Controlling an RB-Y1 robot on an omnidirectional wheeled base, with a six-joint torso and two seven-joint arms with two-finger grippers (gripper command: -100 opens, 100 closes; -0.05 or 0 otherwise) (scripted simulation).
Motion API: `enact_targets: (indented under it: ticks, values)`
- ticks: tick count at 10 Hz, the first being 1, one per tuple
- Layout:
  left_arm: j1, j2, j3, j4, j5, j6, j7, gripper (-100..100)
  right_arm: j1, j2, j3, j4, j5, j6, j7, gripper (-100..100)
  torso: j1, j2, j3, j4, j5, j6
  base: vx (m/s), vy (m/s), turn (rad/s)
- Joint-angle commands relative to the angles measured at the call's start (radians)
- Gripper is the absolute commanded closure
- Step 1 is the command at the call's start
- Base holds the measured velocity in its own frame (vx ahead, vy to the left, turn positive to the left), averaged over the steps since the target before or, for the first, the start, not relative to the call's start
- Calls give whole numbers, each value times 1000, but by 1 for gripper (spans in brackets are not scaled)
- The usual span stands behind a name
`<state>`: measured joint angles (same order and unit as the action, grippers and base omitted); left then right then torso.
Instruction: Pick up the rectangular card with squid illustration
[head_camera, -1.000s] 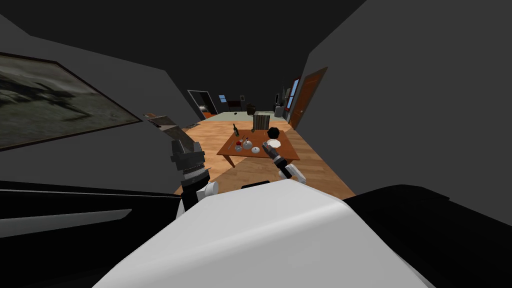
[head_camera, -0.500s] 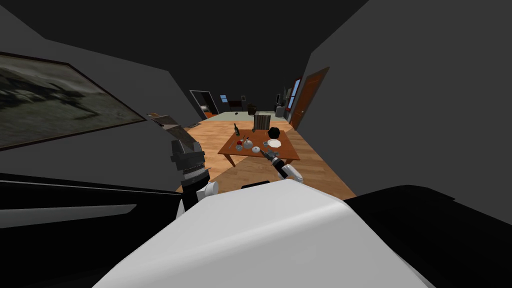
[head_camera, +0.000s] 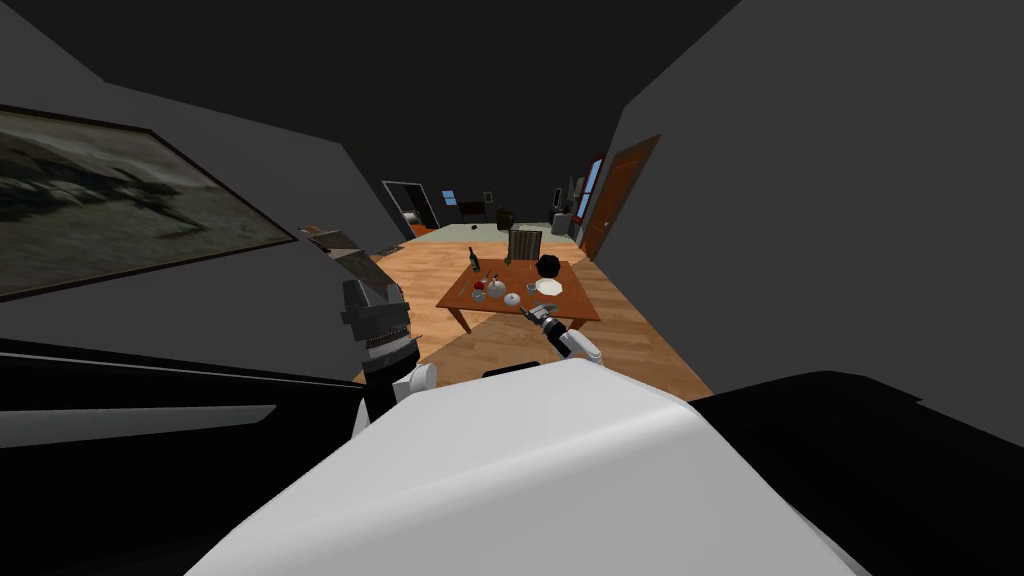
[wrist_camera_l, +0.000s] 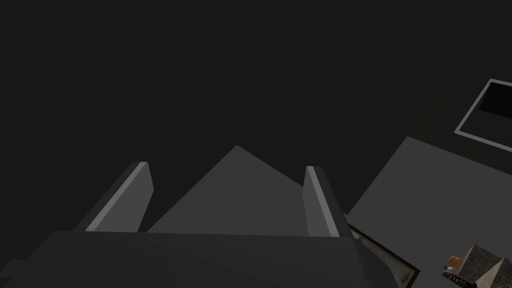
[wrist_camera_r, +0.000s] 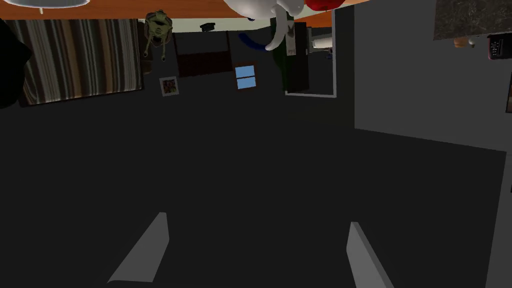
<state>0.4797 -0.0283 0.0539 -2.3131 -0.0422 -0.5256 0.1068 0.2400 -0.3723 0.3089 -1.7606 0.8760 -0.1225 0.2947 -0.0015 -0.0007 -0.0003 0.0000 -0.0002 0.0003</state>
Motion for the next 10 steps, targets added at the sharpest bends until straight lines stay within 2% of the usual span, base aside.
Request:
enact_targets:
  ticks: [1, 3, 4, 5, 6, 8, 9, 10]
  values:
    - [0, 0, 0, 0, 0, 0, 0, 0, -1, 1, 11, 21, 28, 8, 21, -100, 0, 0, 0, 0, 0, 0, 9, -22, 15]
    - [0, 0, 0, 0, 0, 0, 0, 0, -30, -17, 53, 85, 98, 47, 76, -100, -1, -1, 0, 0, 0, 0, 24, -35, 26]
    - [0, 0, 0, 0, 0, 0, 0, 0, -30, -17, 53, 103, 114, 47, 76, -100, -2, -1, -1, 0, 0, 0, 28, -34, 14]
    - [0, 0, 0, 0, 0, 0, 0, 0, -45, -24, 73, 131, 147, 64, 104, -100, -1, -1, -1, 0, 0, 0, 28, -33, 17]
    - [0, 0, 0, 0, 0, 0, 0, 0, -45, -24, 73, 144, 155, 64, 104, -100, -1, -1, -1, 0, 0, 0, 22, -30, 7]
    - [0, 0, 0, 0, 0, 0, 0, 0, -73, -38, 113, 219, 223, 97, 157, -100, -1, -1, -1, 0, 0, 0, 39, -51, 23]
    - [0, 0, 0, 0, 0, 0, 0, 0, -73, -38, 113, 226, 236, 97, 157, -100, -3, -3, -1, -1, -1, 0, 48, -52, 10]
    - [0, 0, 0, 0, 0, 0, 0, 0, -86, -43, 133, 267, 275, 112, 182, -100, -2, -3, -2, -1, 0, 0, 48, -47, 9]
